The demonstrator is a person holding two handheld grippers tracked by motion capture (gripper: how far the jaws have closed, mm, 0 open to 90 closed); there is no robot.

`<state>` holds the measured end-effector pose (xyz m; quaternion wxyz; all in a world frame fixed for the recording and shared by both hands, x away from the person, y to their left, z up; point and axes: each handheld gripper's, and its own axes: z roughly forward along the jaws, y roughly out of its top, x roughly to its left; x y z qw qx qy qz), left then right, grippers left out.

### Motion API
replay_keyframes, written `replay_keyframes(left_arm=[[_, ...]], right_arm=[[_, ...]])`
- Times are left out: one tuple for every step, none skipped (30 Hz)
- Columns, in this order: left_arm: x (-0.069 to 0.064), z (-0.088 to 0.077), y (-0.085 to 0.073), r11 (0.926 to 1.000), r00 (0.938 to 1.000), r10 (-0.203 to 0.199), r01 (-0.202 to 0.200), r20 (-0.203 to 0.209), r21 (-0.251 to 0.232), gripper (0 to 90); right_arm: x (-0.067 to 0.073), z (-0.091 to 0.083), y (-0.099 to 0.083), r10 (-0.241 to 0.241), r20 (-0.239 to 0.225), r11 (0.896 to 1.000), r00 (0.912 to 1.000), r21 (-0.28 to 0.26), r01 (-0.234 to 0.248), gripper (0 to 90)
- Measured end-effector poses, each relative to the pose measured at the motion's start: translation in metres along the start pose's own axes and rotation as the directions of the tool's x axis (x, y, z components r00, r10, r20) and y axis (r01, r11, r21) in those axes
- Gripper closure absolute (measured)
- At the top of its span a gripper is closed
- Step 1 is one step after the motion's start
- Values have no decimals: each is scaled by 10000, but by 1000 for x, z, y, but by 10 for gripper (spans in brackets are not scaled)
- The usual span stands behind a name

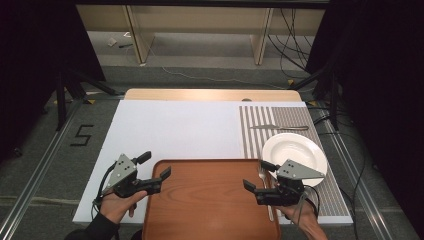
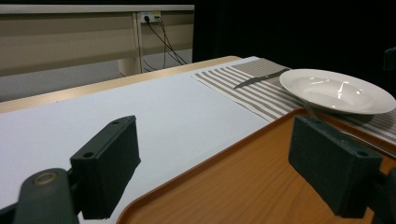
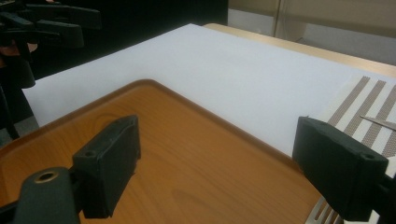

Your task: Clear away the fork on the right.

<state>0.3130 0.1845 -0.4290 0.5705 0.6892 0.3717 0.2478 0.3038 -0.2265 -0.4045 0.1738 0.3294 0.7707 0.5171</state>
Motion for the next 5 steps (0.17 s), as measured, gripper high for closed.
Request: replay_keyframes(left_arm=[[0,0,0,10000,10000,4,-4,-2,6,160],[0,0,0,10000,10000,-5,5,-4,3,160],[0,0,0,10000,10000,-8,8,-4,4,160],[0,0,0,10000,10000,-11,11,-2,6,160],[0,1,0,10000,10000,3,-3,2,13,160]], right_arm=[[0,0,0,-19,2,10000,10000,-9,19,160],[0,0,0,-24,4,10000,10000,-32,24,160],[0,0,0,-19,-1,10000,10000,-40,19,160],[0,0,0,-25,6,10000,10000,-31,25,160],[0,0,0,-33,19,10000,10000,-19,33,160]])
